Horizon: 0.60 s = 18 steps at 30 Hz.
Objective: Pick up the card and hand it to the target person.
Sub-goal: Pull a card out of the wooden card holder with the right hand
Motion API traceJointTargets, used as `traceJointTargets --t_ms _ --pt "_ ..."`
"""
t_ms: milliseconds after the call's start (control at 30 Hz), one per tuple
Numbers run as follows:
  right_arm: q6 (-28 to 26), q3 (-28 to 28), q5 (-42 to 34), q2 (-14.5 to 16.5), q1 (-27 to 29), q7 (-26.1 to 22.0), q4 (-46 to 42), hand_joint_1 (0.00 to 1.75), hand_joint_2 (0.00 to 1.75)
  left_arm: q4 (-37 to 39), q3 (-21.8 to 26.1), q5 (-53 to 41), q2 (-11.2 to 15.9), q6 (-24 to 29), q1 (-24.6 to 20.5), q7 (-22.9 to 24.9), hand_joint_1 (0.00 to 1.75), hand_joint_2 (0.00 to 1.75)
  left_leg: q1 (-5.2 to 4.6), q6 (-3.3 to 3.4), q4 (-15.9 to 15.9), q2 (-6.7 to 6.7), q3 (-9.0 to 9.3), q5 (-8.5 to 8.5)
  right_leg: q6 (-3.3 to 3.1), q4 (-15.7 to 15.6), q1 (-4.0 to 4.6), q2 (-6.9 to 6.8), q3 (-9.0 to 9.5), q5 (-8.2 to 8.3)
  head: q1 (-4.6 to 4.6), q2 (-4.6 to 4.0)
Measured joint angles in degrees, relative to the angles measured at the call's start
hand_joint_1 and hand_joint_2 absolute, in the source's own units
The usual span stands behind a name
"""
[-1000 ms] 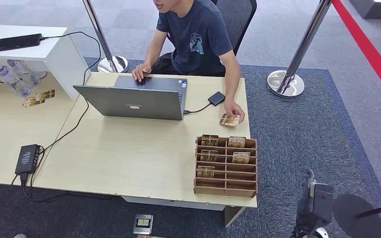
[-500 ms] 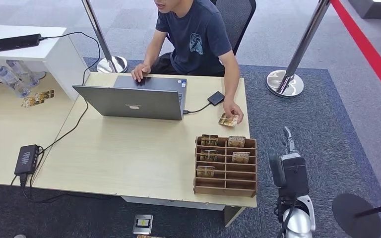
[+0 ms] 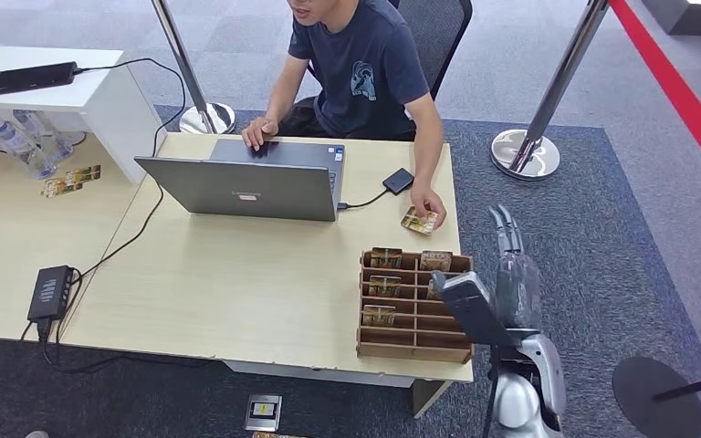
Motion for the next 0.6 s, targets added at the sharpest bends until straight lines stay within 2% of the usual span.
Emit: traceJointTargets --t_ms 367,400,500,533,600 --pt "-4.2 6.7 22.0 -2.0 1.3 8.2 -3.9 0.01 1.75 0.0 0.0 -1.1 0.4 -0.6 0.0 0.2 0.00 0.00 0.00 0.00 0.0 0.00 -0.01 0.00 0.00 0.0 0.00 0.00 -0.01 0.00 0.00 0.00" --pt "-4.6 7.4 23.9 -2.4 1.5 8.9 -4.1 0.08 1.75 0.0 0.0 -1.2 0.5 -0.7 0.0 0.4 0.00 0.00 0.00 0.00 0.0 0.00 -0.01 0.00 0.00 0.0 0.00 0.00 -0.01 0.00 0.00 0.00" --pt "-5.5 9.2 29.5 -3.4 1.7 11.1 -4.5 1.11 1.75 0.0 0.1 -1.6 0.5 -0.7 0.0 0.9 0.00 0.00 0.00 0.00 0.0 0.00 -0.01 0.00 0.00 0.0 0.00 0.00 -0.01 0.00 0.01 0.00" --pt "-5.7 9.8 30.9 -3.7 1.8 11.7 -4.5 1.36 1.75 0.0 0.1 -1.6 0.6 -0.8 0.0 1.1 0.00 0.00 0.00 0.00 0.0 0.00 -0.01 0.00 0.00 0.0 0.00 0.00 -0.01 0.00 0.01 0.00" --pt "-5.8 10.8 32.5 -4.2 1.8 12.5 -4.5 1.27 1.75 0.1 0.2 -1.7 0.6 -0.8 0.0 1.3 0.00 0.00 0.00 0.00 0.0 0.00 -0.01 0.00 0.00 0.0 0.00 0.00 -0.01 0.00 0.01 0.00"
